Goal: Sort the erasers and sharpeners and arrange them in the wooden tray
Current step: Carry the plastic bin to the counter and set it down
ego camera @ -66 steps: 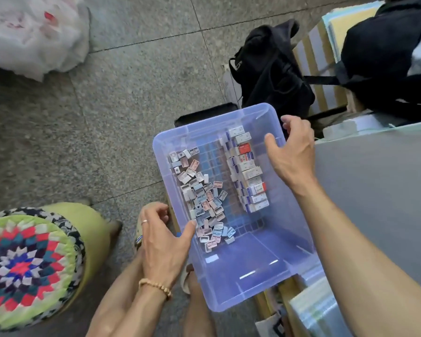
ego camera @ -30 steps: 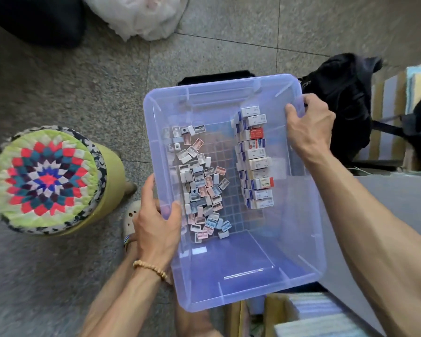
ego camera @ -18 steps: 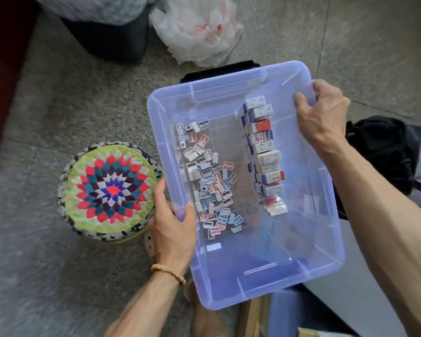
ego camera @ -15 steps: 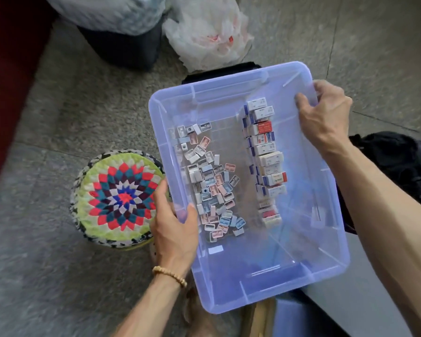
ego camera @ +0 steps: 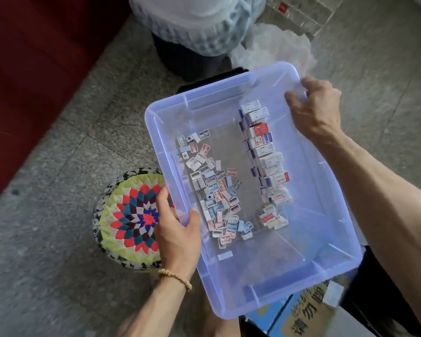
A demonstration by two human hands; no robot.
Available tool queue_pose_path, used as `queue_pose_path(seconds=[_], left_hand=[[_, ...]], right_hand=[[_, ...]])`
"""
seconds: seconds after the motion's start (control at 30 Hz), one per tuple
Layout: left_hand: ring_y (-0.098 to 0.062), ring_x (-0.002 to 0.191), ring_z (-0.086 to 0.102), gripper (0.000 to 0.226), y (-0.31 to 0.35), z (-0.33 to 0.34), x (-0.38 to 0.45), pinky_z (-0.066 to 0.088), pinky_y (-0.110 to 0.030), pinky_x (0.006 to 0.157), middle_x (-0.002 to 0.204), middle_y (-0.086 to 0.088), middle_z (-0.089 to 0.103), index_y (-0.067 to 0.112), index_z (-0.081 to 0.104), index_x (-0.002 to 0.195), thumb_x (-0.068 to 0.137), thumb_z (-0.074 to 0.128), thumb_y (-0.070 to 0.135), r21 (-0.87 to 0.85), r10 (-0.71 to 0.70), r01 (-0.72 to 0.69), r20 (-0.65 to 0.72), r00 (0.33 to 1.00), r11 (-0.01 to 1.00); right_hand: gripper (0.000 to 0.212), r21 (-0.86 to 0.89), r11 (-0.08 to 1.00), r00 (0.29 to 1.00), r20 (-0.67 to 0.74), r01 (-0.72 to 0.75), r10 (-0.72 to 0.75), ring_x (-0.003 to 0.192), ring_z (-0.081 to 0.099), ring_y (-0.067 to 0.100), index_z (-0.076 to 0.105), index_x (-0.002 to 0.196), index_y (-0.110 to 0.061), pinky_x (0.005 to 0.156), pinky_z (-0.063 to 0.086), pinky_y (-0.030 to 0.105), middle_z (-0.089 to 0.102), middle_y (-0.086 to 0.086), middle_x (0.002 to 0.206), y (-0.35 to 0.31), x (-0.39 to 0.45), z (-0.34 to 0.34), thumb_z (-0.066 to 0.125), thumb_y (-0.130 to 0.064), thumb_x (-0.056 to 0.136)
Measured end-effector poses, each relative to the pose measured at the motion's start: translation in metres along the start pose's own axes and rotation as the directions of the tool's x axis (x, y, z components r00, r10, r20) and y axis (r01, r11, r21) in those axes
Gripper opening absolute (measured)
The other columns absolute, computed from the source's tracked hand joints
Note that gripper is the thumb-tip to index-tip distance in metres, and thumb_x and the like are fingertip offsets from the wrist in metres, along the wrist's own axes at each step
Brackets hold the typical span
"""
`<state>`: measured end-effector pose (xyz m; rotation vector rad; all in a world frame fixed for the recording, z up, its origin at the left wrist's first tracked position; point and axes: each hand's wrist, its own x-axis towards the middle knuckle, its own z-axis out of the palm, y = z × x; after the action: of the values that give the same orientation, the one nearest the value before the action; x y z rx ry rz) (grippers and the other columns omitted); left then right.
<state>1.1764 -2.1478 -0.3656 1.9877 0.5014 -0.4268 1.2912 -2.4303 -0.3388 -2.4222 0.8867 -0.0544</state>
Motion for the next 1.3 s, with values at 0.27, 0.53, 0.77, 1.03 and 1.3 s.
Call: queue_pose_path(seconds=[0.27,0.53,0.77,1.03,1.3], left_hand=[[-0.019,0.054,0.043,0.069,0.013,0.01,0.033,0.042,-0.029,0.053,0.066,-0.008,0.044,0.027,0.03,0.147,0.091,0.062,0.005,-0.15,-0.147,0.128,-0.123,0.981,0.98],[-0.026,0.109,0.064,0.066,0.025,-0.004,0.067,0.058,-0.033,0.085,0.128,-0.013,0.06,0.029,0.032,0.143,0.09,0.065,0.008,-0.281,-0.25,0.199,-0.161,0.955,0.939],[0.034,0.085,0.047,0.069,0.032,-0.038,0.102,0.039,0.005,0.069,0.132,0.006,0.04,0.012,0.026,0.15,0.092,0.062,0.003,-0.348,-0.294,0.244,-0.098,0.951,0.905],[-0.035,0.093,0.064,0.066,0.018,-0.084,0.167,0.057,-0.041,0.072,0.105,-0.023,0.06,0.034,0.025,0.141,0.092,0.064,0.016,-0.24,-0.306,0.266,-0.149,0.94,0.934],[-0.012,0.076,0.065,0.07,-0.007,-0.087,0.239,0.053,-0.032,0.071,0.09,0.003,0.061,0.021,0.027,0.148,0.091,0.066,0.012,-0.309,-0.401,0.319,-0.252,0.881,0.896]], right_hand=[[0.026,-0.036,0.984,0.974,0.156,0.174,-0.167,0.083,0.052,0.02,0.068,0.111,-0.01,0.075,0.042,0.027,0.059,0.003,0.089,-0.061,0.068,0.055,0.056,-0.023,0.093],[0.026,-0.151,0.931,0.923,0.252,0.333,-0.29,0.089,0.061,0.043,0.065,0.101,0.001,0.073,0.049,0.042,0.066,0.026,0.094,-0.137,0.103,0.108,0.055,-0.02,0.089],[0.021,-0.183,0.902,0.885,0.344,0.392,-0.315,0.078,0.057,0.043,0.062,0.091,-0.001,0.063,0.038,0.034,0.062,0.025,0.083,-0.197,0.112,0.155,0.055,-0.021,0.09],[0.015,-0.156,0.918,0.887,0.359,0.365,-0.291,0.069,0.045,0.031,0.057,0.076,-0.009,0.064,0.038,0.036,0.052,0.017,0.073,-0.261,0.125,0.222,0.055,-0.019,0.086],[0.029,-0.051,0.902,0.814,0.454,0.429,-0.361,0.068,0.046,0.025,0.039,0.067,-0.015,0.056,0.03,0.026,0.047,0.008,0.071,-0.291,0.155,0.325,0.056,-0.018,0.09]])
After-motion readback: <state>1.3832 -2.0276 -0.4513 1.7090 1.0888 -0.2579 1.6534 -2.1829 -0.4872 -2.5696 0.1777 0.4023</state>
